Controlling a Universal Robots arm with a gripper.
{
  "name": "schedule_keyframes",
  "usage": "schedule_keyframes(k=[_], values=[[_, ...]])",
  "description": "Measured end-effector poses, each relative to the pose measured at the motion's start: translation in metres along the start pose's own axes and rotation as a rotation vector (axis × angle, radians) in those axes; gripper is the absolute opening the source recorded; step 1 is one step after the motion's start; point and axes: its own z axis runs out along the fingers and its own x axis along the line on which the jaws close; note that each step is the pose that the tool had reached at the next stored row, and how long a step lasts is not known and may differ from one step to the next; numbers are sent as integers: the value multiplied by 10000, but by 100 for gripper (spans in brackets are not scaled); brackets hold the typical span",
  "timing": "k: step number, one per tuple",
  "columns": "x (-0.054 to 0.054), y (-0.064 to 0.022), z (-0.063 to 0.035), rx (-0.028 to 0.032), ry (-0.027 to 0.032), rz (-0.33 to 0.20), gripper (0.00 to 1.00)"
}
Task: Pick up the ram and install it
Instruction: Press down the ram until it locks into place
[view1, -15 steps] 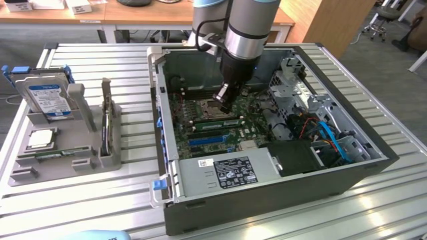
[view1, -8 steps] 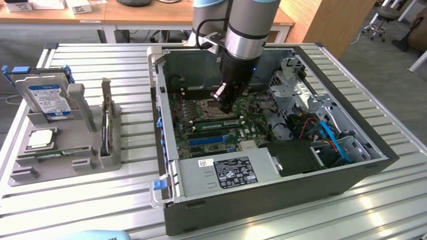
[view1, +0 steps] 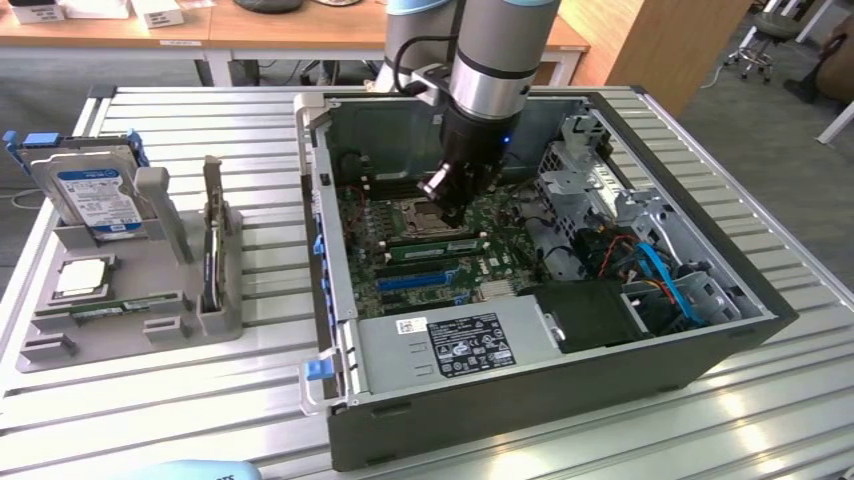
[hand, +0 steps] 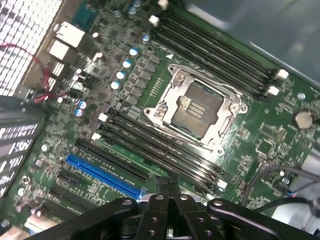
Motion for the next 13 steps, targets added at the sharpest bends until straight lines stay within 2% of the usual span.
schedule_keyframes(k=[13], values=[[0, 0, 5, 32, -29, 1694, 10]])
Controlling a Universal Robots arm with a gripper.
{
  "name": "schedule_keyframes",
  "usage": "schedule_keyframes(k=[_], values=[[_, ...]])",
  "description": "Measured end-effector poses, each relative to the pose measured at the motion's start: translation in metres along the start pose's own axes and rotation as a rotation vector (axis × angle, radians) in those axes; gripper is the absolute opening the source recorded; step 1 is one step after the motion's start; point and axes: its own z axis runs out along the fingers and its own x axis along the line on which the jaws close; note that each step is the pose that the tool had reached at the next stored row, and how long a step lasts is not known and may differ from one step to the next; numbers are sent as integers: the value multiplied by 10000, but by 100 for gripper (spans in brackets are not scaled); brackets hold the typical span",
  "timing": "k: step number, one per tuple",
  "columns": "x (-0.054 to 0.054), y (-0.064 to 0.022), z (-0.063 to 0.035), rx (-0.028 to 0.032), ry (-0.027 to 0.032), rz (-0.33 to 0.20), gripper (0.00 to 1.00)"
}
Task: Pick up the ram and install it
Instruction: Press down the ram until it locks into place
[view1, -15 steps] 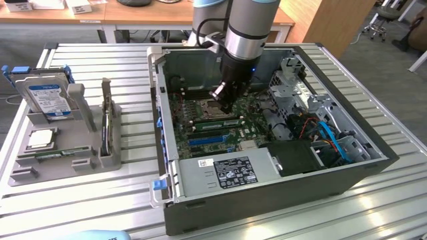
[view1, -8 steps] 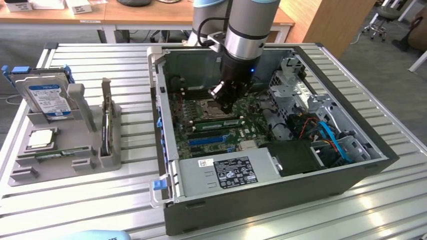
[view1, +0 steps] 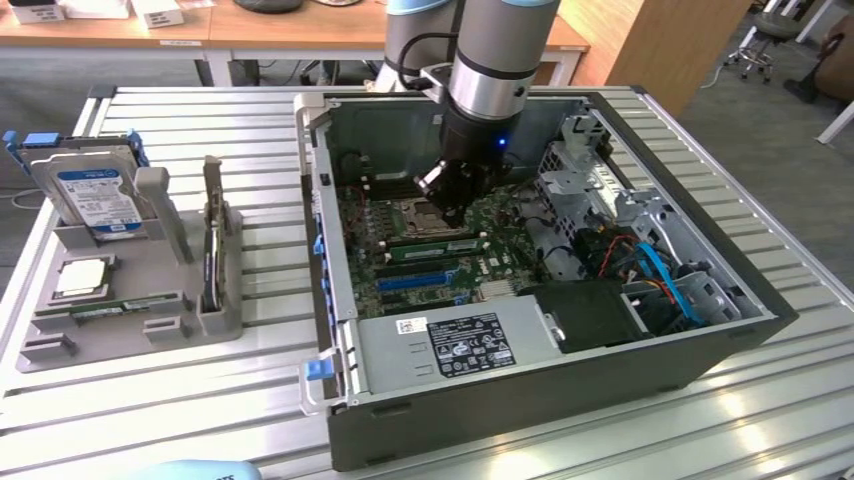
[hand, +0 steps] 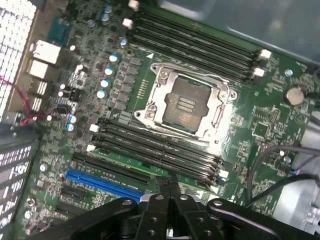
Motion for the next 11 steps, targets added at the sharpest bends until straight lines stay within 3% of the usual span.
schedule_keyframes(k=[11], values=[[0, 0, 3, 35, -27, 1580, 10]])
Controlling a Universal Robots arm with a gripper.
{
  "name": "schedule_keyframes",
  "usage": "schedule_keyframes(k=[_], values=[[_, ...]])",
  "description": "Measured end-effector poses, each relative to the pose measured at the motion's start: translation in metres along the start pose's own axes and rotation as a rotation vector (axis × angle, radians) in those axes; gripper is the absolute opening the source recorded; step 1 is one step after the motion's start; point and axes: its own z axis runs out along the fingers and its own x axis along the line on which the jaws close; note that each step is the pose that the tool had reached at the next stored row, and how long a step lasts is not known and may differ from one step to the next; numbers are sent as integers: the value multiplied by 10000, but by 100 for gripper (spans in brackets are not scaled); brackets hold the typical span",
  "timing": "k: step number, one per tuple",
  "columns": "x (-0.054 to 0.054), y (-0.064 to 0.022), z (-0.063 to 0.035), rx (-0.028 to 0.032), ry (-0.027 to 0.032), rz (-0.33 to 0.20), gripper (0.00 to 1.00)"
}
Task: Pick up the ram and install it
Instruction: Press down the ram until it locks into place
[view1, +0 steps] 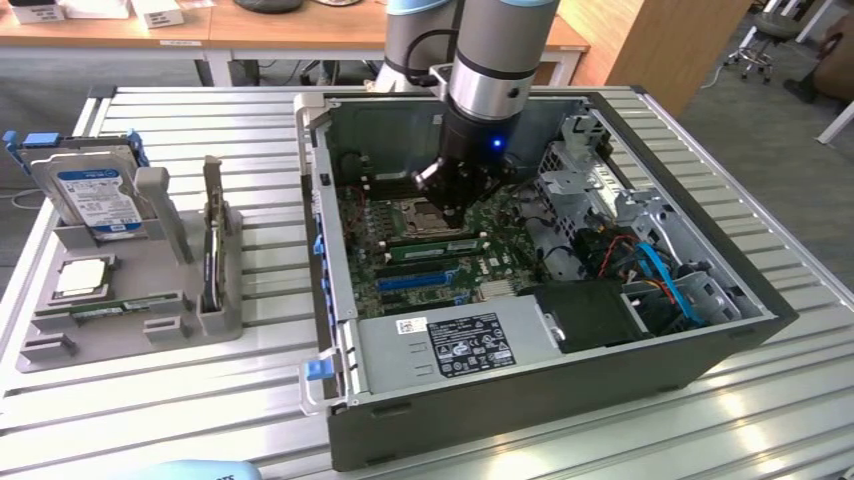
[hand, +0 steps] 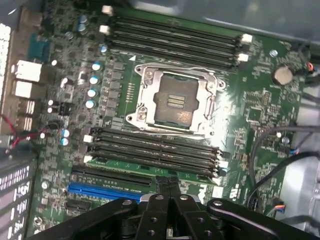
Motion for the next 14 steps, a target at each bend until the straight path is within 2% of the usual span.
schedule_keyframes(k=[8, 14], values=[[0, 0, 2, 14, -20, 1147, 10], [0, 1, 0, 19, -22, 1211, 10]])
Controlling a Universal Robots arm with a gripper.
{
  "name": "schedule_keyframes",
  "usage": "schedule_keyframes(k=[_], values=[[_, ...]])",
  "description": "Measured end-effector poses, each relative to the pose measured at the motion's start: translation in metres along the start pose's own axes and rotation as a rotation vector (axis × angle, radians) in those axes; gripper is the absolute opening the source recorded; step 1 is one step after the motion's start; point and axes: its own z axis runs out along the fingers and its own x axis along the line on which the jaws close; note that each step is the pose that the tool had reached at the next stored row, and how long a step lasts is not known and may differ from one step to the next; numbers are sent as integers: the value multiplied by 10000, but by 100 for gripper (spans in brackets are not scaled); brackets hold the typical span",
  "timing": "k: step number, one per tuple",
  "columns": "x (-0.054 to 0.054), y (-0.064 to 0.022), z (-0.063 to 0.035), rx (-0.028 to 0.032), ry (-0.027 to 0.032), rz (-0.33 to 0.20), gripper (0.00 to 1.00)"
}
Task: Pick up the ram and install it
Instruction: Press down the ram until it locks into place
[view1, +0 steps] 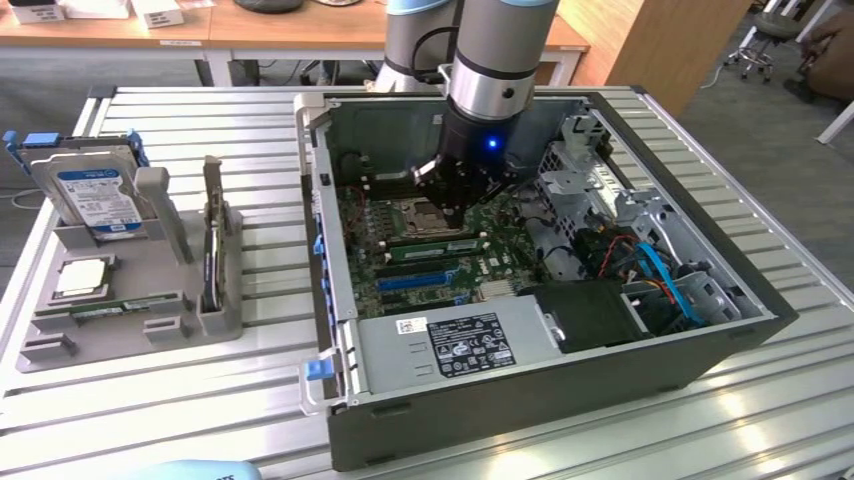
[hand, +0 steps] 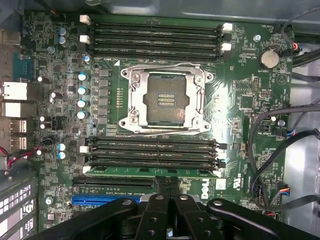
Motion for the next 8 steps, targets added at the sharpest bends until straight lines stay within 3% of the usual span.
schedule_keyframes(k=[8], values=[[0, 0, -10, 5, 1, 0, 10]])
